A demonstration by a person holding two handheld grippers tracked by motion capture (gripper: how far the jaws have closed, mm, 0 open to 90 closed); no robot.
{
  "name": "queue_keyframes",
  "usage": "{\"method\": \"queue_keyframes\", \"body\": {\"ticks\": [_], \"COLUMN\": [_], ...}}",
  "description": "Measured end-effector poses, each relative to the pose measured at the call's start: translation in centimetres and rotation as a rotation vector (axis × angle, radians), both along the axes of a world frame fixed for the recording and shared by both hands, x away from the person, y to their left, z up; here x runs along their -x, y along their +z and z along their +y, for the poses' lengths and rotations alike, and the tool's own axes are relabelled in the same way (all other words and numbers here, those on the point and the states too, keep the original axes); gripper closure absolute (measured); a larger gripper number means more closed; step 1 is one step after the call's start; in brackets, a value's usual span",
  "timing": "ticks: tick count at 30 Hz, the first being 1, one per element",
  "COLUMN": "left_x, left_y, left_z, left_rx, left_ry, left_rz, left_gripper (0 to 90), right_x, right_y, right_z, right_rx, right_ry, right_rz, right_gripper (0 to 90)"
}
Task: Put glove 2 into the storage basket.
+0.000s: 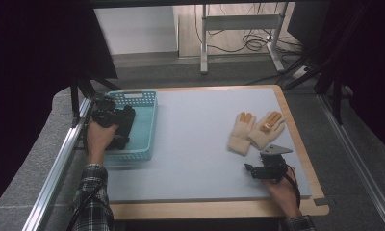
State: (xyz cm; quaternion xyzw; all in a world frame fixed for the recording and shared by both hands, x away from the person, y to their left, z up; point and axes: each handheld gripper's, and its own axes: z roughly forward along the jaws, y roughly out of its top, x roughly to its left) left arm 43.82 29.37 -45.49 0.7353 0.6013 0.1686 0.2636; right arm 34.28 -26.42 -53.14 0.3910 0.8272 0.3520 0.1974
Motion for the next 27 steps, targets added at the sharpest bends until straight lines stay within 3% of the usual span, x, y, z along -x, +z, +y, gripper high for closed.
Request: {"method": "queue_keyframes", "body": {"ticks": [7, 13, 20, 27], "left_x": [0.6, 1.5, 3.1, 5.1], "left_y": [1.8, 2.8, 3.1, 2.5], "left_z": [-3.4, -6.9, -10.7, -13.6], "left_rx": [0.041, 0.051, 0.075, 0.085], "left_ry": [-0.117, -0.222, -0.334, -0.423], "left_rz": [-0.087, -0.133, -0.168, -0.193], "left_gripper": [2.0, 1.8, 1.8, 1.8], "right_x": [0.0, 0.0, 0.0, 0.0], "right_y": [0.0, 0.0, 0.0, 0.0], "right_z": [0.0, 0.0, 0.0, 0.0], "right_rx": [0.0, 0.0, 0.0, 0.0], "right_ry": [0.001, 0.0, 0.0, 0.0], "right_rz": [0.0, 0.0, 0.0, 0.0], "right_gripper": [19.9, 19.9, 19.9, 19.9]}}
